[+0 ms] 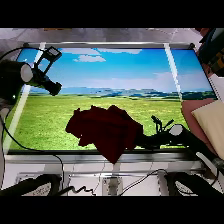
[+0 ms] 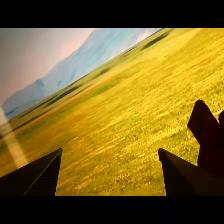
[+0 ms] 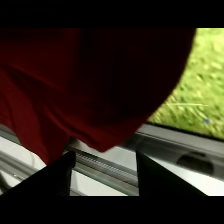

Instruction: Fold the clothes and pants, and hang the long-sleeved shirts on hangers.

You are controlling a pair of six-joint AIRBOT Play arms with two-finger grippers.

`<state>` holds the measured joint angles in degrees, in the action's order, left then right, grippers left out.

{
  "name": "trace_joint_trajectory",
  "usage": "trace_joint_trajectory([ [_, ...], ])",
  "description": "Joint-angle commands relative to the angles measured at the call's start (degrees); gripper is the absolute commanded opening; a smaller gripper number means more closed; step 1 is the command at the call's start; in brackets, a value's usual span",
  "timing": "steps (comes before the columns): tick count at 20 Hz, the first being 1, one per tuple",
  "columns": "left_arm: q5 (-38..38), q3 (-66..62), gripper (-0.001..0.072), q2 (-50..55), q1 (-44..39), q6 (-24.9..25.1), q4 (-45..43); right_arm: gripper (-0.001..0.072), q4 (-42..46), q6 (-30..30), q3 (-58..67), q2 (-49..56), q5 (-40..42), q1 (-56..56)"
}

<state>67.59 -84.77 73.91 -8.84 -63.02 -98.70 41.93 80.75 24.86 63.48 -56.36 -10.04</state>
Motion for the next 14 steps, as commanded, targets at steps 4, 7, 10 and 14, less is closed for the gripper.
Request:
trace_joint_trajectory([
  [4, -0.3, 0.0, 0.0704, 0.5, 0.0, 0.0, 4.7, 0.0104, -14.9, -19.3, 0.7, 6.5, 4.3, 0.0],
  [7, -0.2, 0.0, 0.0704, 1.2, 0.0, 0.0, 6.1, 0.001, -14.4, -20.4, 4.7, 6.5, 3.8, 0.0],
  [10, -0.2, 0.0, 0.0704, 1.2, 0.0, 0.0, 7.5, 0.001, -4.8, -15.5, 9.8, 6.5, 1.0, 0.3],
  [14, 1.7, 0.1, 0.0704, 1.2, 0.0, 0.0, 7.5, 0.001, 7.1, -11.8, 8.4, 3.9, -10.6, 1.1],
])
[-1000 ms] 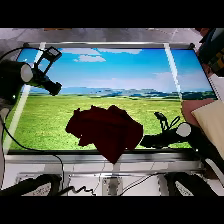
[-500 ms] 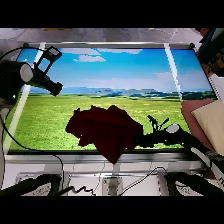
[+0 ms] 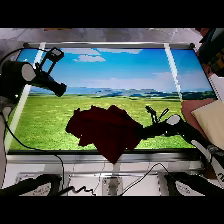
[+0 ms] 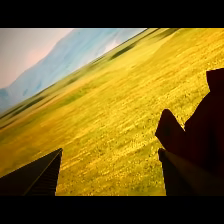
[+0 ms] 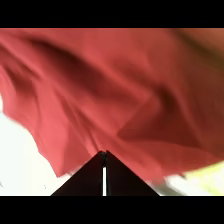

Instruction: Fold the clothes and pants, and hang the long-sleeved shirts on hangers.

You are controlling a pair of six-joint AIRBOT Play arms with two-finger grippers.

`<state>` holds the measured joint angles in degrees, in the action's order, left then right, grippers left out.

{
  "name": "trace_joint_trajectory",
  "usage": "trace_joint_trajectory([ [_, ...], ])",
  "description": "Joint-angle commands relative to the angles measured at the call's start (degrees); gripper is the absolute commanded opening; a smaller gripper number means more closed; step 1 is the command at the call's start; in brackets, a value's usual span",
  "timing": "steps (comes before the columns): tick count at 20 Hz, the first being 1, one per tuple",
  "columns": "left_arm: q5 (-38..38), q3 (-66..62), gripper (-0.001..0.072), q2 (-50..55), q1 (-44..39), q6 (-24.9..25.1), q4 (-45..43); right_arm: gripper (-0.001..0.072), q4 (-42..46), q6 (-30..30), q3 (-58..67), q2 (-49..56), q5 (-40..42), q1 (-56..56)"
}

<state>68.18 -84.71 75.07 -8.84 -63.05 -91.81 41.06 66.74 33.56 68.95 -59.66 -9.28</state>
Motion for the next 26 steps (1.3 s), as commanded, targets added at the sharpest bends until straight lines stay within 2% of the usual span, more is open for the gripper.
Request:
trace_joint_trajectory([
  [1, 1.2, 0.0, 0.0704, 0.0, 0.0, 0.0, 0.6, 0.0009, 8.0, 2.2, -2.7, -3.1, -7.8, 0.3],
  [4, 1.1, 0.0, 0.0704, 0.0, 0.0, 0.0, 0.6, 0.001, 7.5, 3.0, -10.6, -9.2, -6.6, 0.3],
  [5, 1.1, 0.0, 0.0705, 0.1, 0.0, 0.0, 0.6, 0.0059, 6.8, 3.4, -12.2, -10.3, -5.0, 0.3],
  [6, 1.1, 0.0, 0.0704, 0.1, 0.0, 0.0, 0.6, 0.0249, 4.9, 3.4, -13.5, -10.6, -2.7, 0.3],
  [7, 1.1, 0.0, 0.0704, 0.1, 0.0, 0.0, 0.6, 0.0347, 2.3, 3.6, -14.1, -10.3, -0.3, 0.3],
  [10, 1.1, 0.0, 0.0704, 0.1, 0.0, 0.0, 0.6, 0.0352, -4.2, 3.5, -14.3, -8.2, 7.3, 0.3],
  [11, 1.1, 0.0, 0.0704, 0.1, 0.0, 0.0, 0.6, 0.0411, -5.6, 3.5, -14.3, -6.6, 8.4, 0.3],
  [13, 1.1, 0.0, 0.0704, 0.5, 0.0, 0.0, 0.6, 0.0424, -9.2, 1.8, -14.3, -2.9, 8.5, 0.3],
  [14, 1.1, 0.0, 0.0704, 0.8, 0.0, 0.0, 0.7, 0.0417, -11.0, 0.3, -14.2, -1.5, 8.7, 0.3],
  [16, 1.1, 0.0, 0.0701, 1.7, 0.0, -0.3, 1.0, 0.0234, -14.1, -5.0, -13.8, -0.2, 9.2, 0.3],
  [17, 1.1, 0.0, 0.0694, 2.5, 0.0, -2.4, 1.0, 0.0192, -15.1, -6.9, -13.4, -0.2, 10.1, 0.3],
  [18, 1.1, 0.0, 0.0694, 3.3, 0.0, -5.1, 1.0, 0.0185, -15.7, -7.4, -12.6, -0.2, 11.0, 0.3],
  [19, 1.1, 0.0, 0.0694, 4.2, 0.0, -7.1, 0.9, 0.0116, -15.8, -7.6, -11.1, -0.3, 11.1, 0.3],
  [20, 1.1, 0.0, 0.0692, 5.0, 0.1, -8.3, 0.6, 0.0091, -15.8, -7.7, -9.2, -0.7, 11.0, 0.3],
  [21, 1.0, 0.0, 0.0635, 5.6, 0.3, -8.8, 0.3, 0.0057, -15.7, -8.3, -6.4, -1.5, 10.7, 0.3],
  [22, 0.6, 0.0, 0.0512, 5.8, 0.4, -9.1, 0.3, 0.0014, -15.6, -9.0, -3.2, -2.7, 10.6, 0.3],
  [23, -0.3, 0.0, 0.0443, 5.7, 0.8, -9.4, 0.4, 0.001, -15.2, -9.0, 0.2, -4.0, 10.7, 0.3],
  [26, -3.4, 0.0, 0.0444, 4.0, 2.5, -10.3, 0.4, 0.001, -11.7, -8.8, 11.6, -8.1, 12.2, 0.3],
])
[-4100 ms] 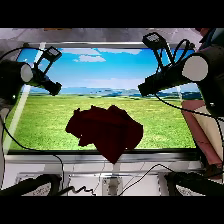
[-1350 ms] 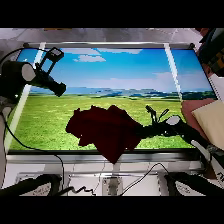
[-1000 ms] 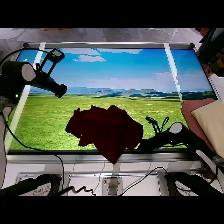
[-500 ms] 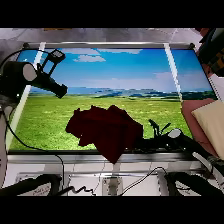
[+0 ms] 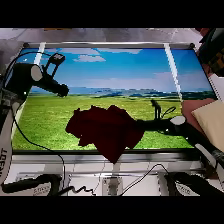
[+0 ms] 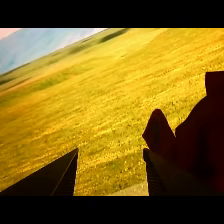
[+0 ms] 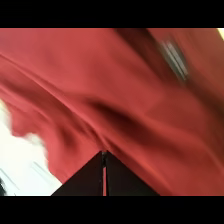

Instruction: Fold the clothes and pants, and hang the long-sleeved shirts on hangers.

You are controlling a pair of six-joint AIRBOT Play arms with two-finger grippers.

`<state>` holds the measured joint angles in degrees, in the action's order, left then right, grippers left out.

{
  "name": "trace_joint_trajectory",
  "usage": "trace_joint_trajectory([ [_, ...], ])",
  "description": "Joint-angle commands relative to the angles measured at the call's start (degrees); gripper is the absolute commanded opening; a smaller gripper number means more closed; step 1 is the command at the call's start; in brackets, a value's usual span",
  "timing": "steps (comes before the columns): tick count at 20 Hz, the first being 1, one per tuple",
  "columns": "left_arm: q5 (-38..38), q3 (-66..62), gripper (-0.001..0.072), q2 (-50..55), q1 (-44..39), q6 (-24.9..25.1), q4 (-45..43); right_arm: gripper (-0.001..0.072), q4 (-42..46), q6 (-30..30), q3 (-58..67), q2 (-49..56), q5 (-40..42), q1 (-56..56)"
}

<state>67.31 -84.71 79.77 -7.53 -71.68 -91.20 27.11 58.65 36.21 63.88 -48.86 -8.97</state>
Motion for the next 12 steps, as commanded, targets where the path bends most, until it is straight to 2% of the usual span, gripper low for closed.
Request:
trace_joint_trajectory([
  [1, -3.0, 0.0, 0.0444, -1.6, 2.0, -1.7, 0.0, 0.001, 4.2, -0.6, 13.1, -4.2, 2.3, 0.0],
  [3, -3.0, 0.0, 0.0444, -3.3, 3.9, -1.7, 0.0, 0.001, 10.6, 2.2, 20.4, -5.9, 5.3, 0.0],
  [5, -2.3, 0.0, 0.0444, -4.6, 5.8, -1.6, 0.0, 0.001, 21.5, 9.1, 25.9, -6.5, 5.4, 0.1],
  [7, -0.6, 0.0, 0.0444, -5.1, 7.0, -1.6, 0.0, 0.0009, 32.7, 15.9, 27.0, -6.4, -1.1, 0.1],
  [8, 0.4, 0.0, 0.0444, -5.1, 7.1, -1.6, 0.0, 0.0009, 36.3, 17.5, 25.9, -6.2, -8.1, 0.1],
  [10, 1.4, 0.0, 0.0444, -5.1, 7.1, -1.6, 0.0, 0.0009, 37.3, 17.5, 19.9, -6.9, -18.4, 0.0],
  [12, 1.4, 0.0, 0.0444, -5.1, 7.0, -1.6, 0.7, 0.0008, 34.8, 18.0, 8.9, -10.6, -19.9, -0.6],
])
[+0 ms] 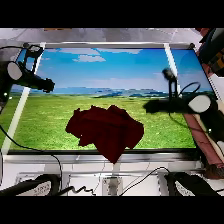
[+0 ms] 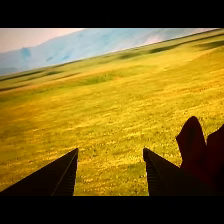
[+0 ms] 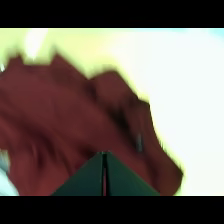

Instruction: Fold the clothes and pants, and hang the long-sleeved shirts on hangers.

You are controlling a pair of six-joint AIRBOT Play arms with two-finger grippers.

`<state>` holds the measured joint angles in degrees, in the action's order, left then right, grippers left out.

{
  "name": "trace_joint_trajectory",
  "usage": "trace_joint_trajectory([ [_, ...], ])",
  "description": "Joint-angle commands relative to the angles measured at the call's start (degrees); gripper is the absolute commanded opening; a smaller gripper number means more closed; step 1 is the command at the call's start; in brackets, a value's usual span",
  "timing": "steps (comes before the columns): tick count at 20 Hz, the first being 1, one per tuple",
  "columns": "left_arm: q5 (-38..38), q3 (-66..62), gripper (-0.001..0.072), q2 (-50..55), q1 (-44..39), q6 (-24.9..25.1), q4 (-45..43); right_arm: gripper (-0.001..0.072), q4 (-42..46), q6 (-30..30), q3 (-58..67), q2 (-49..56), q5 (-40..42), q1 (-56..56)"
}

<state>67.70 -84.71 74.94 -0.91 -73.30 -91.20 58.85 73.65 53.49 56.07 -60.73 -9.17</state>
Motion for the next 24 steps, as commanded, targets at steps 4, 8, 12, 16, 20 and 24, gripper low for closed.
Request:
trace_joint_trajectory([
  [4, 1.0, 0.0, 0.0444, -0.2, 0.4, 0.0, 2.0, 0.0073, -9.0, 4.5, -27.7, -10.2, -5.6, -2.0],
  [8, 1.0, 0.0, 0.0444, -0.2, 0.4, 0.0, 5.0, 0.055, -14.2, 11.2, -35.4, -7.7, 4.6, -1.9],
  [12, 1.2, 0.0, 0.0445, -0.2, 0.3, 0.0, 6.4, 0.055, -18.9, 11.3, -35.4, 0.1, 12.2, -1.9],
  [16, 1.1, 0.0, 0.0445, -0.2, 0.2, 0.0, 6.4, 0.043, -30.4, 1.1, -35.3, 9.2, 14.2, -2.0],
  [20, 1.1, 0.0, 0.0446, 0.4, 0.2, 0.0, 6.4, 0.0336, -42.6, -9.8, -35.3, 11.2, 18.8, -1.9],
  [24, 1.1, 0.0, 0.0446, 2.1, 0.2, 0.0, 6.4, 0.001, -44.7, -16.4, -31.5, 10.9, 19.5, -1.9],
])
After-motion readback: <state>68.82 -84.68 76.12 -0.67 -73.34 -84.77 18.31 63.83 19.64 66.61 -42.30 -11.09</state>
